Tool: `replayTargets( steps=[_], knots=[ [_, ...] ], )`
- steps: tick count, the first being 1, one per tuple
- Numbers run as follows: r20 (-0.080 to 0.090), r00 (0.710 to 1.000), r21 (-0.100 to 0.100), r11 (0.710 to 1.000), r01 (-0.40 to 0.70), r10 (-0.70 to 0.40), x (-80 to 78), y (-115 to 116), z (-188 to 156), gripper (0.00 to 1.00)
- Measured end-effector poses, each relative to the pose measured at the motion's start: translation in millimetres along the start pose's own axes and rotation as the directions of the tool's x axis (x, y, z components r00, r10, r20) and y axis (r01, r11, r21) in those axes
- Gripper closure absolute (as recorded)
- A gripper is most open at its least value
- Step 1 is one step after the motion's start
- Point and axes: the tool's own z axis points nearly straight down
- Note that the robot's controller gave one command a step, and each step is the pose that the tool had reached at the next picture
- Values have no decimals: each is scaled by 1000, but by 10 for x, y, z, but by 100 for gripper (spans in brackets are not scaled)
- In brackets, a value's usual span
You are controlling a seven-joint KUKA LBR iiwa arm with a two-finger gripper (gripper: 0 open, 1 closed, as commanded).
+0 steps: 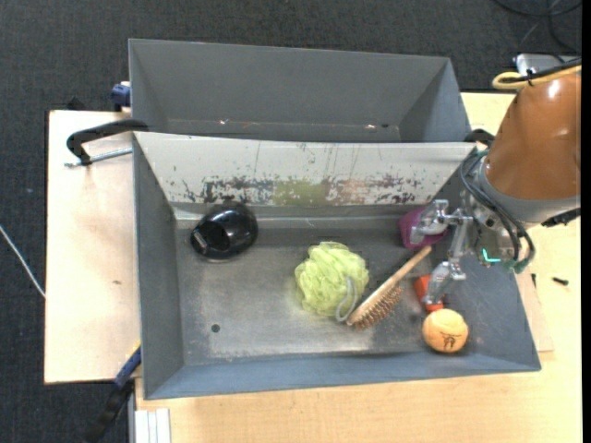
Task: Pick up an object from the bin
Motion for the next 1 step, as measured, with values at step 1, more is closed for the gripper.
replayTargets(
  steps=[1],
  knots=[
    [8, 1000, 1, 1000, 2, -2, -17, 4, -40, 0]
  ],
)
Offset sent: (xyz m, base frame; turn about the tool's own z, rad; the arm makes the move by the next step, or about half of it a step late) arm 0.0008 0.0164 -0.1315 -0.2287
